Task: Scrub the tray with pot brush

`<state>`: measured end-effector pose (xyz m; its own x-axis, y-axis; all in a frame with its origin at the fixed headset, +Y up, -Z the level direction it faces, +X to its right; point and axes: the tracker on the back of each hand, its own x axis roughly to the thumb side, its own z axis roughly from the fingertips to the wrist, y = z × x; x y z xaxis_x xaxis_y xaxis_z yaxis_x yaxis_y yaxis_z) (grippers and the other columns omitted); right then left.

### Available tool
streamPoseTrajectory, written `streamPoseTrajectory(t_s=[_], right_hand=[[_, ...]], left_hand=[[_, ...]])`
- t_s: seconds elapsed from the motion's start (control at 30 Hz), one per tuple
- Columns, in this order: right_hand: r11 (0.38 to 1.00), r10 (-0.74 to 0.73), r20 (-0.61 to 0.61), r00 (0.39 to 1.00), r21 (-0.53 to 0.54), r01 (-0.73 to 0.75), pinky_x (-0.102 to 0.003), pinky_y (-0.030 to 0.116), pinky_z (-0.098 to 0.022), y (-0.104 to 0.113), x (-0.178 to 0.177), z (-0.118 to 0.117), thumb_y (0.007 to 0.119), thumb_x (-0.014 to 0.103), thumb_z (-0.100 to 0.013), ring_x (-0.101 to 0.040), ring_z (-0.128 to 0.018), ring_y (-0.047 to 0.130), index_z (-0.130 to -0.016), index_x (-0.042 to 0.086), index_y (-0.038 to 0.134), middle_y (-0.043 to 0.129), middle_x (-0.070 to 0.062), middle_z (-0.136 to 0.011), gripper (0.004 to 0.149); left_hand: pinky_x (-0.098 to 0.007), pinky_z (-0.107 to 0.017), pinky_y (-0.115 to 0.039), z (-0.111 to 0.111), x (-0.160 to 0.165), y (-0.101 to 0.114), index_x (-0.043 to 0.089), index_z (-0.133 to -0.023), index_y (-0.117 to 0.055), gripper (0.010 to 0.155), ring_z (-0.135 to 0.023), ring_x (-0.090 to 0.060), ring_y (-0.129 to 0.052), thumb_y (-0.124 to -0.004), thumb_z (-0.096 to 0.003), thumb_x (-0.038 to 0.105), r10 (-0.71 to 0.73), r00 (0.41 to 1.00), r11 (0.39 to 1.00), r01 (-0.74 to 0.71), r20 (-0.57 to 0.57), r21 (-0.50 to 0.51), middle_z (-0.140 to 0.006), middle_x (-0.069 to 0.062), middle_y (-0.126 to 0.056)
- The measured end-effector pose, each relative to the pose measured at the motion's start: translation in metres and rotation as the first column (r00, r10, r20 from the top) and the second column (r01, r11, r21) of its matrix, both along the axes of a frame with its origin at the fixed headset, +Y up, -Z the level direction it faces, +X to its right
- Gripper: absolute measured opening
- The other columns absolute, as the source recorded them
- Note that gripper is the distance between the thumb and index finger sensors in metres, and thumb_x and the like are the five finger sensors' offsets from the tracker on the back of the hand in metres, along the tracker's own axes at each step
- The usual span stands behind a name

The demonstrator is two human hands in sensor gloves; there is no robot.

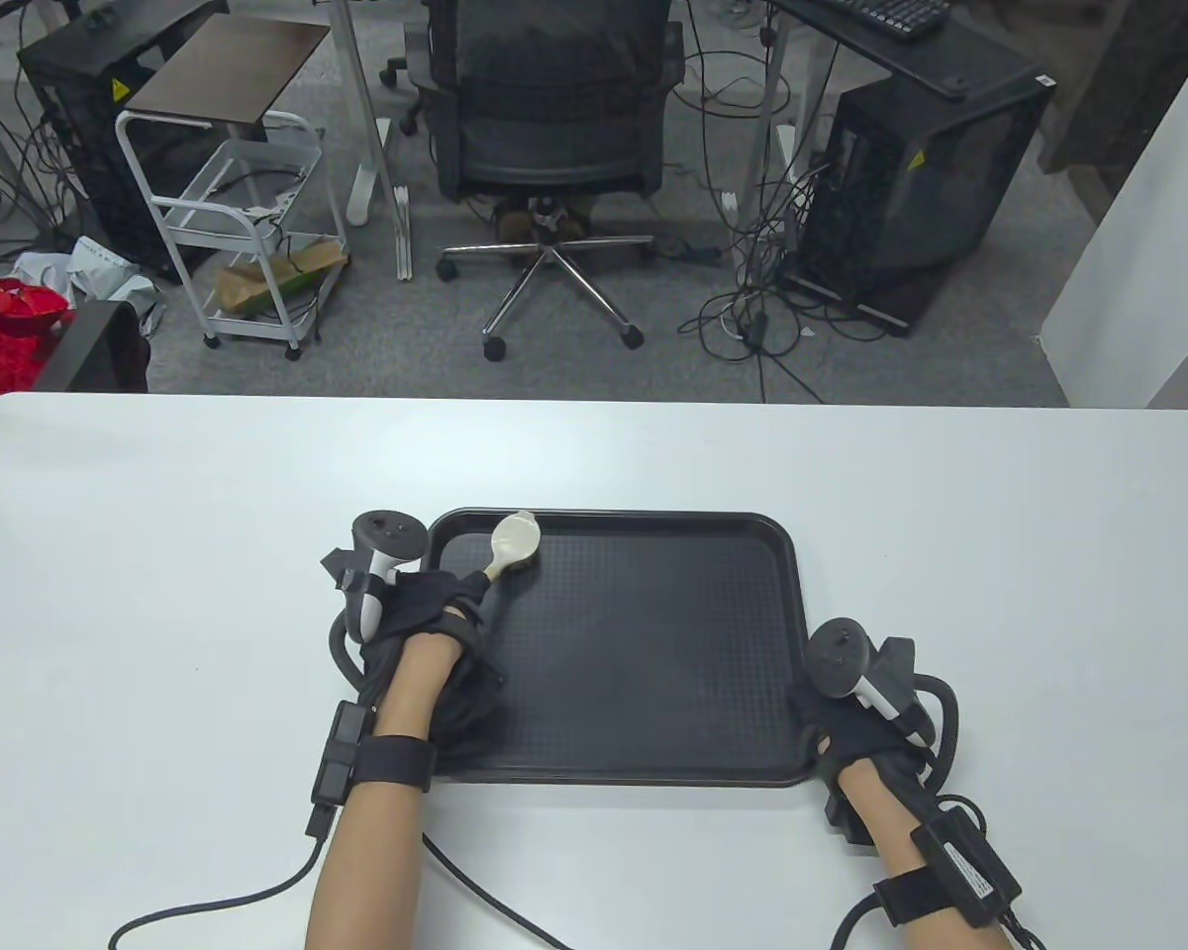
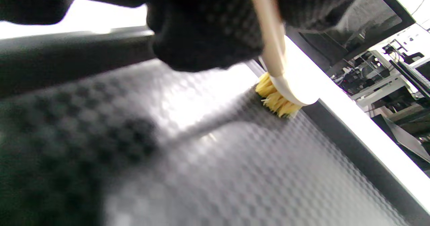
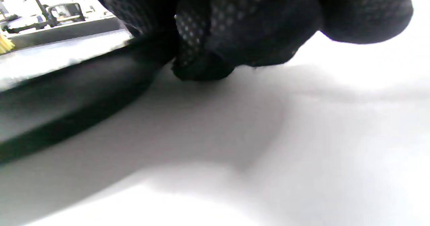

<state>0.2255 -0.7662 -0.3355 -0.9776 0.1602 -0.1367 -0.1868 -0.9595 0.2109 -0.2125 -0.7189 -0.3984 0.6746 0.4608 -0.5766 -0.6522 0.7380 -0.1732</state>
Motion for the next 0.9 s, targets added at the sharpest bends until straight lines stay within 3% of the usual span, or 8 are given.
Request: streamPoseTrajectory(t_s=[0.27,0.43,0.6,0.9], right_hand=[[1.0,0.005,0.001,1.0,0.002,-0.005,-0.047,0.082,-0.031,0.0,0.0,0.0,0.079,0.037,-0.048,-0.025,-0.024,0.095,-0.096,0.006,0.061,0.098,-0.005,-0.046,0.06],[1.0,0.004,0.001,1.0,0.003,-0.004,-0.047,0.082,-0.031,0.0,0.0,0.0,0.079,0.037,-0.048,-0.025,-0.023,0.095,-0.096,0.006,0.061,0.098,-0.005,-0.045,0.06],[1.0,0.004,0.0,1.0,0.003,-0.004,-0.047,0.082,-0.031,0.0,0.0,0.0,0.079,0.037,-0.048,-0.025,-0.023,0.095,-0.096,0.006,0.061,0.098,-0.005,-0.045,0.06],[1.0,0.004,0.0,1.0,0.001,-0.004,-0.047,0.082,-0.031,0.0,0.0,0.0,0.079,0.037,-0.048,-0.025,-0.024,0.095,-0.096,0.006,0.061,0.097,-0.005,-0.045,0.06]], left_hand=[[-0.043,-0.02,-0.092,0.007,-0.032,0.005,0.007,-0.077,-0.085,0.062,0.006,-0.013,-0.097,-0.077,-0.0419,0.057,-0.057,0.997,0.998,0.056,-0.058,-0.027,-0.038,-0.005,-0.105],[-0.042,-0.019,-0.092,0.008,-0.029,0.01,0.006,-0.076,-0.086,0.062,0.007,-0.013,-0.097,-0.076,-0.0418,0.057,-0.098,0.994,0.995,0.098,-0.045,-0.002,-0.037,-0.004,-0.105],[-0.041,-0.017,-0.093,0.001,0.013,0.016,0.006,-0.074,-0.087,0.061,0.009,-0.012,-0.097,-0.078,-0.0413,0.057,-0.002,0.999,0.991,-0.003,0.038,0.133,-0.034,-0.004,-0.105],[-0.041,-0.018,-0.093,-0.012,0.141,0.012,0.006,-0.074,-0.087,0.061,0.008,-0.012,-0.098,-0.078,-0.041,0.057,0.062,0.944,0.989,-0.102,0.325,0.108,-0.034,-0.004,-0.105]])
